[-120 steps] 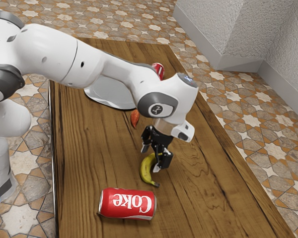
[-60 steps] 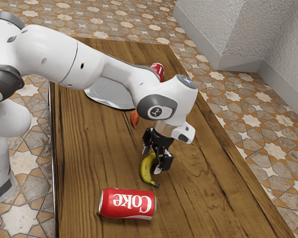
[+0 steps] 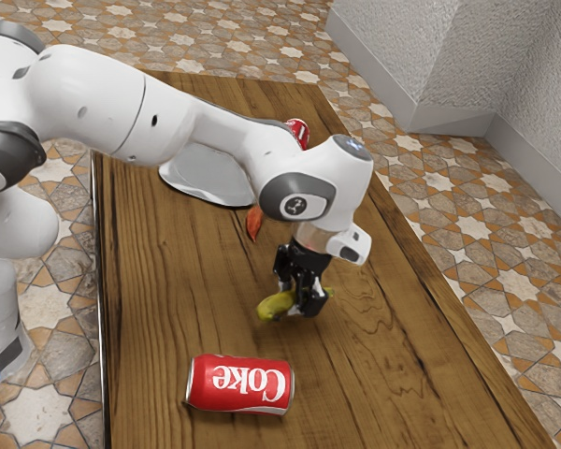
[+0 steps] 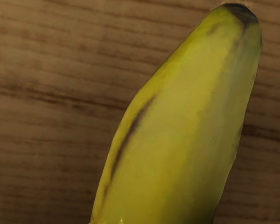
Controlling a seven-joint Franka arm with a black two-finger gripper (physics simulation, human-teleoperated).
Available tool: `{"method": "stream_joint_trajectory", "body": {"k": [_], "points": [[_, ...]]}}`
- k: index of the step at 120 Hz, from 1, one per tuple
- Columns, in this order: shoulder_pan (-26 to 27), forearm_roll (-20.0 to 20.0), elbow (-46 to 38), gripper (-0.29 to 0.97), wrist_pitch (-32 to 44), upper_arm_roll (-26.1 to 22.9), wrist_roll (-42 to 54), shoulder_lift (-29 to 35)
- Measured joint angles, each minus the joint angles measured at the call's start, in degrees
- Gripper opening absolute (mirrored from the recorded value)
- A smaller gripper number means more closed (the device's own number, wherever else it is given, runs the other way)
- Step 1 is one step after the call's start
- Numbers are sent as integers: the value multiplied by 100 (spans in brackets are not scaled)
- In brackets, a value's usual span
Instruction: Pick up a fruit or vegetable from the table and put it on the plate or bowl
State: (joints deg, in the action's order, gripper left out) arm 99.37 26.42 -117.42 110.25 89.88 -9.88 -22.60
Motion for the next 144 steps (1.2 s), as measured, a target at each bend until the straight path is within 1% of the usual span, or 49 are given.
{"method": "stream_joint_trajectory", "body": {"k": [6,12,24,32,42,63,73,92,115,122,134,144], "points": [[5,-56,152,15,-39,50,3,0],[11,-195,373,15,-142,179,9,0],[-5,-495,707,15,-398,624,78,1],[-127,-644,819,15,-545,910,153,8],[-596,-801,910,14,-677,1069,276,22],[-1701,-1077,1110,14,-982,1117,595,35],[-1995,-1138,1097,14,-1118,1165,742,36],[-2290,-1182,947,14,-1390,1399,991,47],[-2845,-1184,774,14,-1556,1416,1272,161],[-2917,-1182,676,14,-1608,1436,1359,167],[-2986,-1181,582,14,-1730,1679,1504,167],[-3067,-1180,565,13,-1793,1748,1621,173]]}}
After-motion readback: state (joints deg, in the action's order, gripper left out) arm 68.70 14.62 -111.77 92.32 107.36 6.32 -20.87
